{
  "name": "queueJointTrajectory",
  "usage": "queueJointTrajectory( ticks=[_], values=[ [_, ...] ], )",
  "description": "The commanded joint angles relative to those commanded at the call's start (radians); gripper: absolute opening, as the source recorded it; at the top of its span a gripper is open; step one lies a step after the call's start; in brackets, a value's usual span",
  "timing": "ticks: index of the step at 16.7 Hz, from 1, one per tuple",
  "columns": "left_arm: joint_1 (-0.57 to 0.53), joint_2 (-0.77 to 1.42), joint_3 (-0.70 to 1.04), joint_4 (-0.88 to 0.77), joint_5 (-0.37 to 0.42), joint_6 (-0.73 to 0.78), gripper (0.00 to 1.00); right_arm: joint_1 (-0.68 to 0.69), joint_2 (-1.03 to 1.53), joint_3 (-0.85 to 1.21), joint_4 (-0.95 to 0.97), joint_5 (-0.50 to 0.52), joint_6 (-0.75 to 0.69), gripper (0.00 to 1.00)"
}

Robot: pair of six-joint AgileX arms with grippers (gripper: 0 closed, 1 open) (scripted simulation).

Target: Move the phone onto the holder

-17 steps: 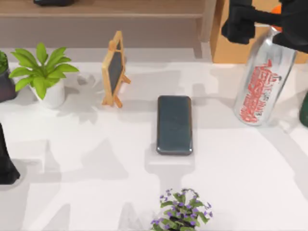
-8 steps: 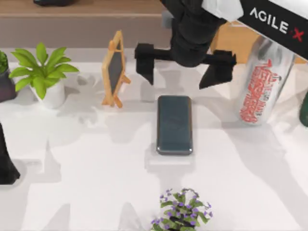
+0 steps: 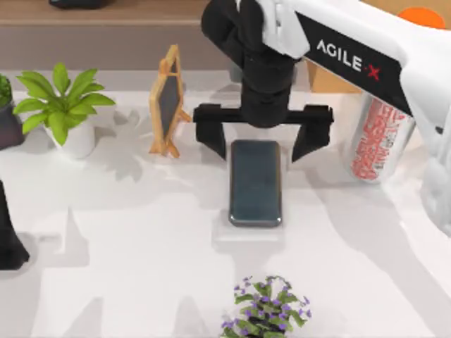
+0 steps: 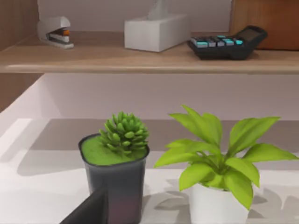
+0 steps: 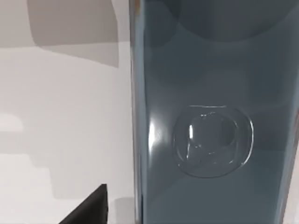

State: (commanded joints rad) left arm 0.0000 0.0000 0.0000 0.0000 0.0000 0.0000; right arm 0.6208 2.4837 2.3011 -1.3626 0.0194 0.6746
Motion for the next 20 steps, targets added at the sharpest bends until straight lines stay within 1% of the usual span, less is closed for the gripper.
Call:
queueJointTrajectory(
  ticks=[5, 12, 17, 20],
  values=[
    [0.0, 0.0, 0.0, 0.0, 0.0, 0.0, 1.0, -0.004, 0.003, -0.018, 0.019, -0.001, -0.002, 1.0],
    [0.0, 0.0, 0.0, 0.0, 0.0, 0.0, 1.0, -0.001, 0.045, -0.205, 0.253, 0.001, -0.001, 1.0],
    [0.0, 0.0, 0.0, 0.0, 0.0, 0.0, 1.0, -0.001, 0.049, -0.227, 0.276, 0.001, -0.001, 1.0],
    [0.0, 0.0, 0.0, 0.0, 0.0, 0.0, 1.0, -0.001, 0.049, -0.227, 0.276, 0.001, -0.001, 0.77]
  ],
)
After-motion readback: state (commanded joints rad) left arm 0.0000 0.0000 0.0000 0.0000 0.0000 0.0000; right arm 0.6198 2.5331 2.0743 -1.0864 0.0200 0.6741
